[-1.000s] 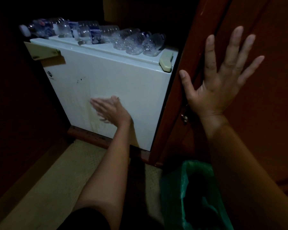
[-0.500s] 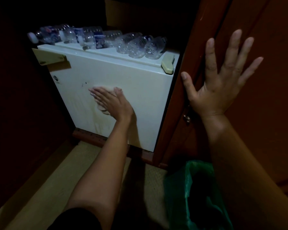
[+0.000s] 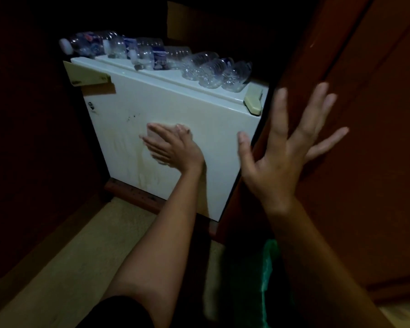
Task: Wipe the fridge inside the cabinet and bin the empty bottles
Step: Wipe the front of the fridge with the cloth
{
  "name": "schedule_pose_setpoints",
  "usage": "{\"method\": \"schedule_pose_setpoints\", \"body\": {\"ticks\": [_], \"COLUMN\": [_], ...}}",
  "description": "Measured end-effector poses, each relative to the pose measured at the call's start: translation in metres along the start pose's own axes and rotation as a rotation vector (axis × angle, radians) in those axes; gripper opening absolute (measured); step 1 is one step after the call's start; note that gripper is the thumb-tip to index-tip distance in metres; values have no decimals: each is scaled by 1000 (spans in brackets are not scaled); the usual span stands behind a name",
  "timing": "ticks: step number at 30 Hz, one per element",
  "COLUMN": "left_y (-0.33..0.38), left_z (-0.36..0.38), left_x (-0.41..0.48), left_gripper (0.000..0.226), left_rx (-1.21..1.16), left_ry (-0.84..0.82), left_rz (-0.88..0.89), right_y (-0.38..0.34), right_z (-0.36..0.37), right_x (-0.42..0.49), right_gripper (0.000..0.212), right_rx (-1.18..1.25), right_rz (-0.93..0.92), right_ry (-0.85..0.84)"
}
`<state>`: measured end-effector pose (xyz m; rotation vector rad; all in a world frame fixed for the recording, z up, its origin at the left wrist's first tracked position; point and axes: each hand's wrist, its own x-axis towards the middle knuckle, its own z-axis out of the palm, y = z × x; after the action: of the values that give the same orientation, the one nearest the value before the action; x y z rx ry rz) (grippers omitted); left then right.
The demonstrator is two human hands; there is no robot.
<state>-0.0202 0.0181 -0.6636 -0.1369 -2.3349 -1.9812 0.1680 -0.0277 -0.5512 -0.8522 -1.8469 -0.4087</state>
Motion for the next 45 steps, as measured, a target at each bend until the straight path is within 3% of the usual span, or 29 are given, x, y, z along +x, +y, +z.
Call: {"method": "schedule_pose_setpoints", "body": {"ticks": [1,5,7,10,12,16,18,19,23,24,30,35,40,42,45], "left_y": [1,-17,-21,-20,-19,-25,-36,-42,-55,-51,-41,-56,-23,-34,-56], "left_z": [2,3,-1,-12,-12,-6,-8,-10,-18,-18,-20,-25,-23,-25,-31], "left_x": [-2,-11,18,60,62,33,52,66,97,95,100,129,97,119,156], "left_gripper": [81,94,90,87,86,79,76,75,77,77,75,86,72,70,76], "left_rx": [26,203,157,34,7,53,63,66,-16,-40,7,-72,25,41,-45], "left_ry": [-17,-78,-53,-6,-3,-93,-78,-45,63,55,-49,-21,-75,-56,-9], "left_rz": [23,450,453,165,119,493,545,485,-27,-63,326,-37,280,311,-12], "right_y": [-10,-38,-46,-49,-50,-54,-58,-59,-59,-59,-60,-61,-67,-69,-69], "right_z": [4,39,63,89,99,104,106,107,108,110,116,117,122,122,121], "right_x": [-3,9,19,23,20,16,14,12,10,10,8,8,8,7,7], "right_gripper": [75,72,78,82,83,77,77,79,86,87,94,95,90,89,89], "right_rx": [35,212,174,20,-37,-33,-31,-33,-53,-59,-100,-121,-120,-120,-122], "right_rz": [-90,-348,-342,-343,-350,-305,-285,-279,-275,-275,-274,-275,-223,-216,-217], "right_ry": [-37,-283,-419,-497,-494,-423,-404,-405,-417,-413,-395,-381,-347,-354,-361]}}
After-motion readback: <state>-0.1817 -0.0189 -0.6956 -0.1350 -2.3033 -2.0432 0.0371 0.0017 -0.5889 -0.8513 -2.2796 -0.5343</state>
